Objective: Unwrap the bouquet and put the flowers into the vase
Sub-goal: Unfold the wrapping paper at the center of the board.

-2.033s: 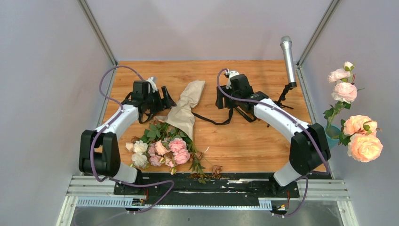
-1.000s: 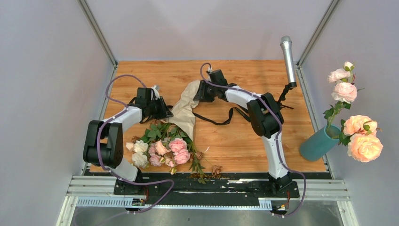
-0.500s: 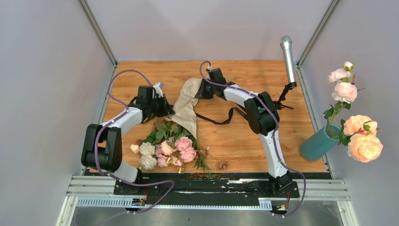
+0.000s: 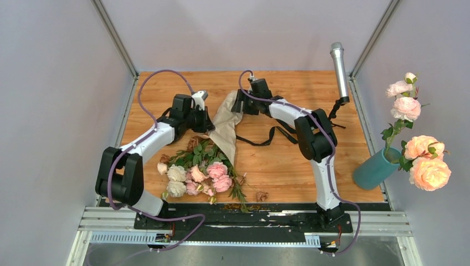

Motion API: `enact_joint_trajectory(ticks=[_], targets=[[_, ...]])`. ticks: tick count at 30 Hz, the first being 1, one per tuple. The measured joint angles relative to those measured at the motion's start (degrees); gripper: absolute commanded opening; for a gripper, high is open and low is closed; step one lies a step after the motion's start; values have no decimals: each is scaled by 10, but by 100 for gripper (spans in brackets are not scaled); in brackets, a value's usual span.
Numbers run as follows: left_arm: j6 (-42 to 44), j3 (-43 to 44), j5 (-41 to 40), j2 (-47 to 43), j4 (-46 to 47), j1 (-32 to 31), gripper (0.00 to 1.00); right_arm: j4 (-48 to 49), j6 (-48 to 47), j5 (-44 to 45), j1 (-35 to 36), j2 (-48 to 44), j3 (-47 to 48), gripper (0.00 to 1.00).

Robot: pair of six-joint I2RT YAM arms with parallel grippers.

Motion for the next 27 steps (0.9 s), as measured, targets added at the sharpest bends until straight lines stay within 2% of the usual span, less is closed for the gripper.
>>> enact_joint_trajectory(ticks=[10,13,19,27], targets=[[14,7,-57,-6,-10,-28,1,-1,-19,7,0,-94,-72,71],[2,7,-77,-7,-10,-28,5,1,-19,3,0,-119,-94,72],[-24,29,-101,17,-23,-28,5,12,-18,-20,2,-137,-142,71],[-54,29,-90,30,-8,-28,5,45,-1,-75,26,-138,-207,64]])
